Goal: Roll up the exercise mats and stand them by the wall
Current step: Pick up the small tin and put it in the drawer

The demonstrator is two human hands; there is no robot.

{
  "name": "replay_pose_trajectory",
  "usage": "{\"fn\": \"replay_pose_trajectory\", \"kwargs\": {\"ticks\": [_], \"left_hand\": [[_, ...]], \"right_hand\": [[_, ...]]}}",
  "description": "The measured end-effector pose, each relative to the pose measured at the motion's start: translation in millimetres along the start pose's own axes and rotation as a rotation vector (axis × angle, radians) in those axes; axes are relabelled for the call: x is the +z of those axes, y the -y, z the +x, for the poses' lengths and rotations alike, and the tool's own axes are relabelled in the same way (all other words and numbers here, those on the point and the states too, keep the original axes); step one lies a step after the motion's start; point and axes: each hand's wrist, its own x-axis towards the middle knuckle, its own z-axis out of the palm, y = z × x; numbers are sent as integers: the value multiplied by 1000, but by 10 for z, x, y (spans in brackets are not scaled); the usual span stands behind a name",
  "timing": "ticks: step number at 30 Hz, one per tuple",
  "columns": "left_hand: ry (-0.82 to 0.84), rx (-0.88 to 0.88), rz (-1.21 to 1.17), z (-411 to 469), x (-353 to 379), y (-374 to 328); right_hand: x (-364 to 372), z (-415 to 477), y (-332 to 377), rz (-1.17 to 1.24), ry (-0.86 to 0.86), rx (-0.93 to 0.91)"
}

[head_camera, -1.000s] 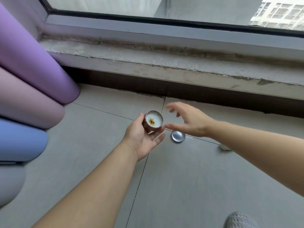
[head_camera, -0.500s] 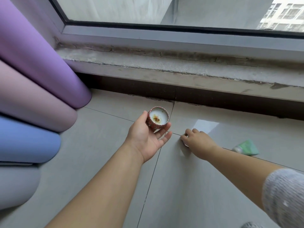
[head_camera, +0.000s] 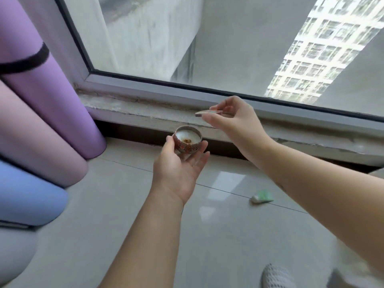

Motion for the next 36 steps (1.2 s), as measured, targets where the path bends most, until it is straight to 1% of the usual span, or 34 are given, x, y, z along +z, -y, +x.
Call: {"fn": "replay_pose_trajectory", "kwargs": {"ticks": [4, 7, 9, 11, 14, 18, 22, 27, 29, 31, 36], "left_hand": [[126, -37, -65, -288, -6, -111], [205, -70, -125, -379, 27, -245], [228, -95, -141, -418, 18, -309], [238, -94, -138, -447, -13, -355], [254, -67, -130, -454, -79, -414], [285, -45, -59, -441, -117, -438], [270, -1, 43, -438, -116, -379], [321, 93, 257, -446, -138, -367], [316, 133, 286, -432, -162, -378], [307, 167, 302, -409, -190, -396], [307, 195, 394, -394, -213, -392]], "right_hand": [[191, -444, 301, -28, 92, 42], [276, -566, 409, -11, 53, 54], [319, -585, 495, -34, 39, 48], [358, -597, 555, -70, 60, 26], [395, -603, 588, -204, 93, -34], [337, -615, 606, -309, 122, -71], [261, -634, 598, -405, 147, -95], [297, -664, 546, -535, 108, -172], [300, -669, 525, -585, 114, -202], [286, -668, 510, -517, 130, -136], [280, -660, 451, 57, 206, 316]]}}
